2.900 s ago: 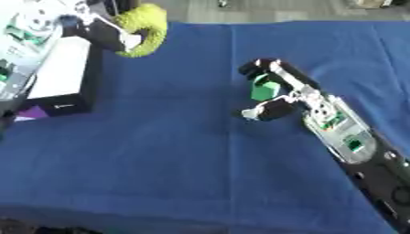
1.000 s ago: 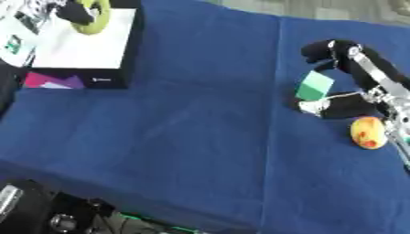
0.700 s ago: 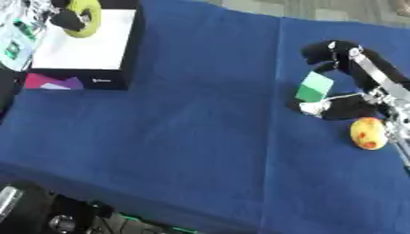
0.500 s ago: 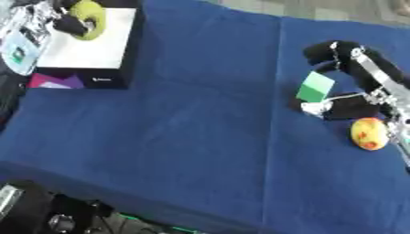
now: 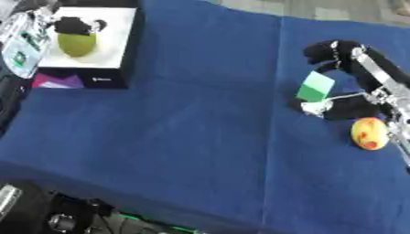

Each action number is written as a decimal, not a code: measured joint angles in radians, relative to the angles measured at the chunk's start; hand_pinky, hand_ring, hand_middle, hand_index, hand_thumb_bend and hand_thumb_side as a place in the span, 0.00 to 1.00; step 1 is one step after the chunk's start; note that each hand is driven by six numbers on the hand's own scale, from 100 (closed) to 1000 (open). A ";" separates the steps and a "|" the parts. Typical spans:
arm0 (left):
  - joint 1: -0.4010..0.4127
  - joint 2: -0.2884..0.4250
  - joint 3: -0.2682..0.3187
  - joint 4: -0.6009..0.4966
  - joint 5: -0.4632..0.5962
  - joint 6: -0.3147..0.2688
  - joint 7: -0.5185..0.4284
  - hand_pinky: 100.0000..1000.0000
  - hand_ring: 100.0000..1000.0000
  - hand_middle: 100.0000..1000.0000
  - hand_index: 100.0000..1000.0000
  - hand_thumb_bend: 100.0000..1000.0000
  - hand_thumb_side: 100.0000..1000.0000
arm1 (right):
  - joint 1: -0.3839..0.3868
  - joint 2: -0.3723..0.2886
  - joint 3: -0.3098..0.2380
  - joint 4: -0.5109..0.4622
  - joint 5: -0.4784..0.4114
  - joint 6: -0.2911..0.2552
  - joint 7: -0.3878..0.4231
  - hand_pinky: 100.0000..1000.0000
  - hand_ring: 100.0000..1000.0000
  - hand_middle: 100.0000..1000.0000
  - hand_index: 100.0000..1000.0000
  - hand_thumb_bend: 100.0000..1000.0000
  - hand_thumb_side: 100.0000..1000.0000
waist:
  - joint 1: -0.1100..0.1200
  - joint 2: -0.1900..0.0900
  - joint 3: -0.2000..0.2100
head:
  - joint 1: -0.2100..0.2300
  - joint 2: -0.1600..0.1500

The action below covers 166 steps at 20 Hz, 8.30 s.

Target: Pick up the objects with one hand, pass them to the other hand, and then place them into the box on the other side of the table.

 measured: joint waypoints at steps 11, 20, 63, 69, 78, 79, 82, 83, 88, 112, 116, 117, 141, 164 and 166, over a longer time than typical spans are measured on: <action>0.071 0.001 0.024 -0.163 0.128 -0.023 0.105 0.74 0.73 0.73 0.69 0.23 0.40 | -0.020 -0.024 -0.005 -0.018 -0.004 0.005 -0.001 0.72 0.75 0.70 0.76 0.59 0.00 | 0.000 -0.004 0.001 | -0.071 0.002; 0.237 -0.040 0.103 -0.413 0.283 -0.049 0.186 0.74 0.73 0.74 0.68 0.13 0.55 | -0.044 -0.076 -0.013 -0.028 0.007 0.019 0.022 0.73 0.76 0.71 0.76 0.59 0.00 | -0.005 -0.004 0.000 | -0.157 0.004; 0.414 -0.062 0.116 -0.747 0.669 0.033 0.340 0.74 0.72 0.73 0.67 0.14 0.60 | -0.193 -0.042 0.039 0.339 0.296 0.177 0.172 0.80 0.83 0.78 0.82 0.60 0.13 | 0.002 0.000 0.005 | -0.265 0.005; 0.422 -0.069 0.116 -0.746 0.666 0.036 0.337 0.74 0.73 0.73 0.67 0.14 0.60 | -0.202 -0.042 0.030 0.356 0.329 0.175 0.179 0.80 0.82 0.77 0.81 0.59 0.14 | 0.007 0.001 0.002 | -0.270 0.005; 0.430 -0.070 0.115 -0.745 0.661 0.039 0.332 0.74 0.73 0.73 0.67 0.14 0.60 | -0.202 -0.042 0.022 0.387 0.346 0.173 0.222 0.78 0.80 0.73 0.78 0.54 0.16 | 0.013 0.003 -0.001 | -0.281 0.005; 0.430 -0.070 0.115 -0.745 0.660 0.039 0.331 0.74 0.73 0.73 0.67 0.14 0.60 | -0.202 -0.042 0.021 0.390 0.346 0.174 0.225 0.78 0.80 0.73 0.78 0.54 0.16 | 0.013 0.003 -0.001 | -0.282 0.005; 0.430 -0.071 0.113 -0.743 0.658 0.039 0.329 0.74 0.73 0.73 0.67 0.14 0.60 | -0.202 -0.042 0.018 0.400 0.345 0.177 0.229 0.78 0.80 0.72 0.77 0.54 0.16 | 0.014 0.003 -0.001 | -0.283 0.005; 0.430 -0.074 0.112 -0.743 0.657 0.039 0.329 0.74 0.73 0.73 0.67 0.14 0.60 | -0.203 -0.042 0.018 0.404 0.345 0.178 0.230 0.78 0.80 0.72 0.77 0.54 0.16 | 0.014 0.003 -0.001 | -0.283 0.005; 0.430 -0.078 0.110 -0.743 0.654 0.039 0.329 0.74 0.73 0.73 0.67 0.14 0.60 | -0.207 -0.042 0.018 0.419 0.344 0.180 0.227 0.78 0.80 0.72 0.77 0.54 0.16 | 0.017 0.004 0.001 | -0.284 0.005; 0.439 -0.087 0.110 -0.746 0.643 0.039 0.328 0.75 0.73 0.73 0.67 0.10 0.62 | -0.201 -0.040 0.015 0.466 0.325 0.183 0.212 0.77 0.78 0.60 0.68 0.43 0.13 | 0.022 0.019 0.013 | -0.293 0.005; 0.439 -0.087 0.110 -0.746 0.643 0.039 0.327 0.75 0.73 0.73 0.67 0.10 0.63 | -0.200 -0.040 0.013 0.462 0.318 0.189 0.204 0.76 0.76 0.54 0.64 0.36 0.08 | 0.022 0.019 0.012 | -0.293 0.005; 0.439 -0.087 0.110 -0.746 0.643 0.039 0.327 0.75 0.73 0.73 0.67 0.10 0.63 | -0.200 -0.040 0.013 0.459 0.317 0.190 0.202 0.76 0.75 0.53 0.63 0.36 0.05 | 0.022 0.019 0.012 | -0.293 0.005; 0.412 -0.068 0.103 -0.782 0.650 0.028 0.308 0.75 0.73 0.73 0.67 0.10 0.58 | -0.133 -0.053 -0.018 0.271 0.122 0.243 0.057 0.70 0.66 0.43 0.50 0.19 0.00 | 0.037 0.014 0.006 | -0.291 0.005; 0.056 0.050 -0.184 -0.993 0.598 0.044 -0.131 0.74 0.73 0.72 0.69 0.20 0.51 | -0.113 -0.004 0.019 0.284 -0.051 0.132 -0.180 0.69 0.64 0.43 0.49 0.12 0.00 | 0.062 -0.005 0.042 | -0.282 0.005; 0.032 0.045 -0.212 -0.994 0.596 0.052 -0.174 0.74 0.73 0.72 0.69 0.20 0.52 | -0.113 -0.002 0.020 0.288 -0.059 0.123 -0.191 0.69 0.65 0.43 0.49 0.12 0.00 | 0.067 -0.008 0.045 | -0.283 0.005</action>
